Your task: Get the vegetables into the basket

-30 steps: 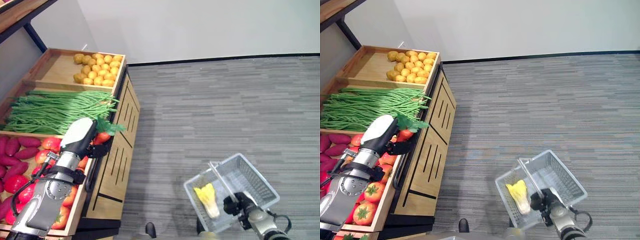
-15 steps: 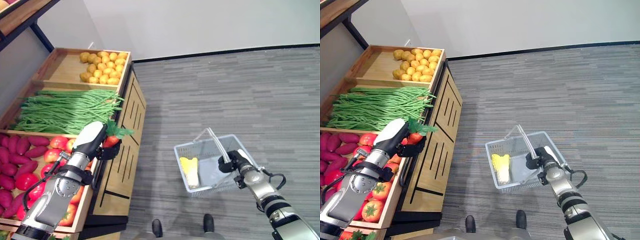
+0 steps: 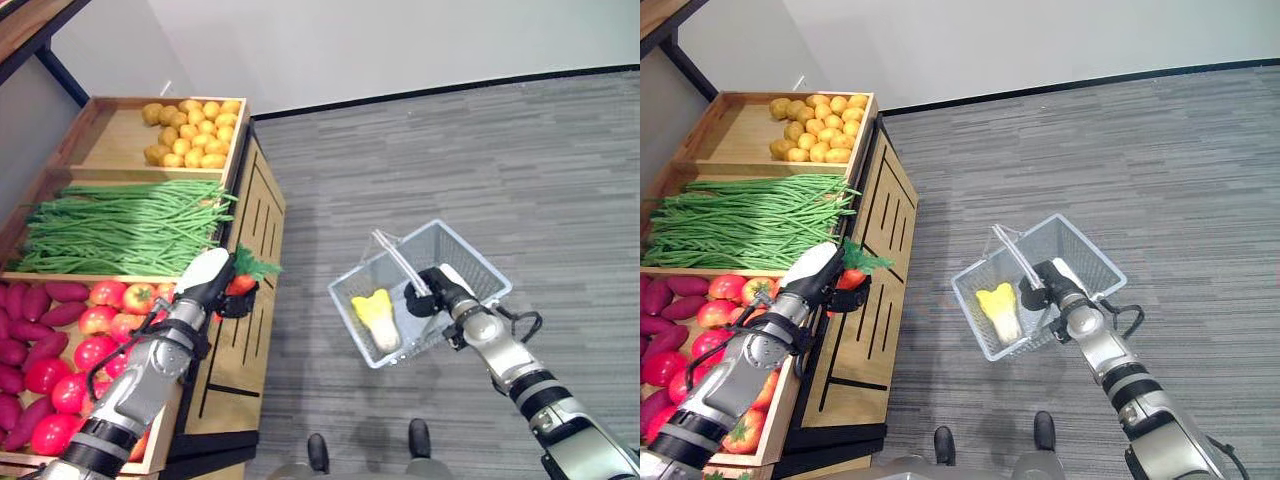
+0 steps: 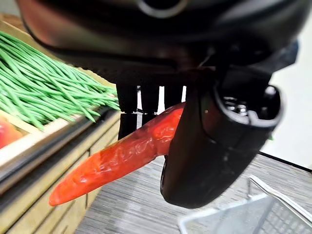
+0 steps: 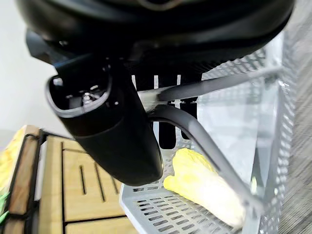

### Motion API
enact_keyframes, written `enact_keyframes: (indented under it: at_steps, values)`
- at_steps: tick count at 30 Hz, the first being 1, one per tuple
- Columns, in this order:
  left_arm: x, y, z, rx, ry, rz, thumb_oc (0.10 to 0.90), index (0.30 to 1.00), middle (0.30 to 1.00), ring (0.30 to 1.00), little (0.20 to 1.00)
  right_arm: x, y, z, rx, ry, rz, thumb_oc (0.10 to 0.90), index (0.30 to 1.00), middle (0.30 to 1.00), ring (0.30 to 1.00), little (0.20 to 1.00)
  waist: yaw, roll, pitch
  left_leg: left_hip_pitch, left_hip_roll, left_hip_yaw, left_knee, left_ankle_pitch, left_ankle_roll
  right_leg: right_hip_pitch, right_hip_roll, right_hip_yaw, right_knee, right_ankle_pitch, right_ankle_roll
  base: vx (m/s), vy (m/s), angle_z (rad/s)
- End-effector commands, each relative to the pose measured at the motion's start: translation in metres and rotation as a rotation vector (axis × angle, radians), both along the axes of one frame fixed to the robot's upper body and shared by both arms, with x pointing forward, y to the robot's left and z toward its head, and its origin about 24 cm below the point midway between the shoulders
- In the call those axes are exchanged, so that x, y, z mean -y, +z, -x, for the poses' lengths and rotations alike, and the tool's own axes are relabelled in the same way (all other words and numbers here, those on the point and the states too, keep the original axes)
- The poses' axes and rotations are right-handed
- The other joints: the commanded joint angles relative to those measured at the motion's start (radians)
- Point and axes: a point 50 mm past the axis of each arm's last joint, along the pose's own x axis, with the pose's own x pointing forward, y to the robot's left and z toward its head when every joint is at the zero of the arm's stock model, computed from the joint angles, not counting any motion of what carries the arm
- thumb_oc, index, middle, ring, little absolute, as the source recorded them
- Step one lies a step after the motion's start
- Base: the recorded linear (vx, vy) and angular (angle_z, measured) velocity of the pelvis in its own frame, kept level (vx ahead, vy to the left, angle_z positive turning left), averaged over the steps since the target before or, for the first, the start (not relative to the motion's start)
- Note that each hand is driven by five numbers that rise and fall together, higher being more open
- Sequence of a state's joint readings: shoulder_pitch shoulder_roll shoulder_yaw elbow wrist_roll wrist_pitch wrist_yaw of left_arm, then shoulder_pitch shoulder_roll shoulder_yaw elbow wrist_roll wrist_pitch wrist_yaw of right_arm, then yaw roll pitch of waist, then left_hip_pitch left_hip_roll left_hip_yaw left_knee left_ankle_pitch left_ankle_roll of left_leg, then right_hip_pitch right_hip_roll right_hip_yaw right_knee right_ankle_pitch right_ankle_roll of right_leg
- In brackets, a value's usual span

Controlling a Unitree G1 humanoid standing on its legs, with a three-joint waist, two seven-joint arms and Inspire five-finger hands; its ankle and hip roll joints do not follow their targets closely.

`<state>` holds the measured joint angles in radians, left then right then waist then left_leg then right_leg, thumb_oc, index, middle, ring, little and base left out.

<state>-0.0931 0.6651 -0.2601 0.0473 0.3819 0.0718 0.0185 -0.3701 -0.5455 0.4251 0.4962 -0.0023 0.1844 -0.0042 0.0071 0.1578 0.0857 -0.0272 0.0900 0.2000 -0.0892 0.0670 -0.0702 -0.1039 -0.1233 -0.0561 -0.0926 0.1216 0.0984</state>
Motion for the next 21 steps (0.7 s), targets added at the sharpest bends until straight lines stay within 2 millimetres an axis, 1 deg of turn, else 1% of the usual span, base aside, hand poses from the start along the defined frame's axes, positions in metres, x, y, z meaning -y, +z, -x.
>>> enact_keyframes:
  at_steps: [1, 3, 4, 6, 7, 8, 9, 11, 15, 16, 20, 21]
  values:
    - [0.007, 0.047, -0.031, 0.211, -0.042, -0.071, 0.400, 0.300, 0.300, 0.300, 0.300, -0.077, 0.106, -0.043, 0.425, 0.288, -0.126, 0.400, 0.300, 0.300, 0.300, 0.300, -0.029, -0.058, -0.013, 0.020, -0.030, -0.011, 0.002, -0.019, -0.029, 0.053, -0.056, -0.036, 0.011, -0.050, 0.069, 0.02, -0.009, -0.04]
    - [0.016, 0.043, -0.036, 0.201, -0.057, -0.062, 0.400, 0.300, 0.300, 0.300, 0.300, -0.092, 0.111, -0.042, 0.445, 0.340, -0.144, 0.400, 0.300, 0.300, 0.300, 0.300, -0.036, -0.056, -0.012, 0.018, -0.029, -0.007, 0.002, -0.018, -0.030, 0.049, -0.055, -0.033, 0.011, -0.047, 0.068, 0.00, 0.000, 0.00]
    - [0.016, 0.043, -0.036, 0.202, -0.057, -0.061, 0.400, 0.300, 0.300, 0.300, 0.300, -0.092, 0.111, -0.042, 0.445, 0.340, -0.144, 0.400, 0.300, 0.300, 0.300, 0.300, -0.036, -0.056, -0.012, 0.018, -0.029, -0.007, 0.002, -0.018, -0.030, 0.049, -0.055, -0.033, 0.011, -0.047, 0.068, 0.00, 0.000, 0.00]
    - [0.021, 0.041, -0.040, 0.194, -0.064, -0.059, 0.400, 0.300, 0.300, 0.300, 0.300, -0.103, 0.114, -0.040, 0.452, 0.381, -0.156, 0.400, 0.300, 0.300, 0.300, 0.300, -0.039, -0.056, -0.011, 0.017, -0.029, -0.004, 0.002, -0.018, -0.030, 0.046, -0.055, -0.031, 0.011, -0.046, 0.067, 0.00, 0.000, 0.00]
    - [0.028, 0.039, -0.044, 0.190, -0.072, -0.053, 0.400, 0.300, 0.300, 0.300, 0.300, -0.112, 0.116, -0.038, 0.462, 0.423, -0.142, 0.400, 0.300, 0.300, 0.300, 0.300, -0.045, -0.055, -0.010, 0.016, -0.028, -0.001, 0.002, -0.017, -0.031, 0.042, -0.054, -0.028, 0.011, -0.045, 0.067, 0.00, 0.000, 0.00]
    - [0.031, 0.038, -0.045, 0.188, -0.080, -0.053, 0.400, 0.300, 0.300, 0.300, 0.300, -0.116, 0.118, -0.038, 0.466, 0.444, -0.131, 0.400, 0.300, 0.300, 0.300, 0.300, -0.046, -0.054, -0.010, 0.015, -0.028, 0.001, 0.002, -0.017, -0.031, 0.041, -0.055, -0.027, 0.011, -0.045, 0.067, 0.00, 0.000, 0.00]
    - [0.031, 0.039, -0.045, 0.189, -0.079, -0.053, 0.400, 0.300, 0.300, 0.300, 0.300, -0.116, 0.118, -0.038, 0.467, 0.444, -0.130, 0.400, 0.300, 0.300, 0.300, 0.300, -0.046, -0.054, -0.009, 0.015, -0.028, 0.001, 0.002, -0.017, -0.031, 0.041, -0.055, -0.027, 0.011, -0.045, 0.067, 0.00, 0.000, 0.00]
    - [0.041, 0.035, -0.050, 0.174, -0.104, -0.061, 0.400, 0.300, 0.300, 0.300, 0.300, -0.131, 0.122, -0.034, 0.480, 0.506, -0.134, 0.400, 0.300, 0.300, 0.300, 0.300, -0.053, -0.051, -0.010, 0.014, -0.028, 0.002, 0.002, -0.017, -0.031, 0.038, -0.055, -0.023, 0.010, -0.045, 0.066, 0.01, -0.002, -0.02]
    - [0.056, 0.027, -0.057, 0.145, -0.132, -0.056, 0.400, 0.300, 0.300, 0.300, 0.300, -0.150, 0.133, -0.028, 0.516, 0.580, -0.192, 0.400, 0.300, 0.300, 0.300, 0.300, -0.064, -0.047, -0.007, 0.012, -0.027, 0.008, 0.002, -0.016, -0.032, 0.029, -0.054, -0.017, 0.010, -0.042, 0.067, 0.00, 0.001, -0.01]
    - [0.056, 0.027, -0.058, 0.146, -0.133, -0.056, 0.400, 0.300, 0.300, 0.300, 0.300, -0.150, 0.134, -0.028, 0.516, 0.579, -0.192, 0.400, 0.300, 0.300, 0.300, 0.300, -0.063, -0.047, -0.006, 0.012, -0.027, 0.008, 0.002, -0.016, -0.032, 0.029, -0.054, -0.016, 0.010, -0.042, 0.067, -0.01, 0.001, -0.03]
    - [0.065, 0.019, -0.063, 0.116, -0.140, -0.065, 0.400, 0.300, 0.300, 0.300, 0.300, -0.167, 0.150, -0.020, 0.569, 0.652, -0.241, 0.400, 0.300, 0.300, 0.300, 0.300, -0.072, -0.047, -0.002, 0.003, -0.025, 0.016, 0.002, -0.011, -0.034, 0.013, -0.051, -0.008, 0.011, -0.036, 0.066, -0.01, -0.009, -0.11]
    - [0.068, 0.011, -0.065, 0.088, -0.138, -0.076, 0.400, 0.300, 0.300, 0.300, 0.300, -0.174, 0.164, -0.016, 0.616, 0.686, -0.275, 0.400, 0.300, 0.300, 0.300, 0.300, -0.078, -0.047, 0.001, 0.000, -0.024, 0.019, 0.002, -0.009, -0.035, 0.007, -0.050, -0.005, 0.012, -0.033, 0.066, -0.02, -0.012, -0.10]
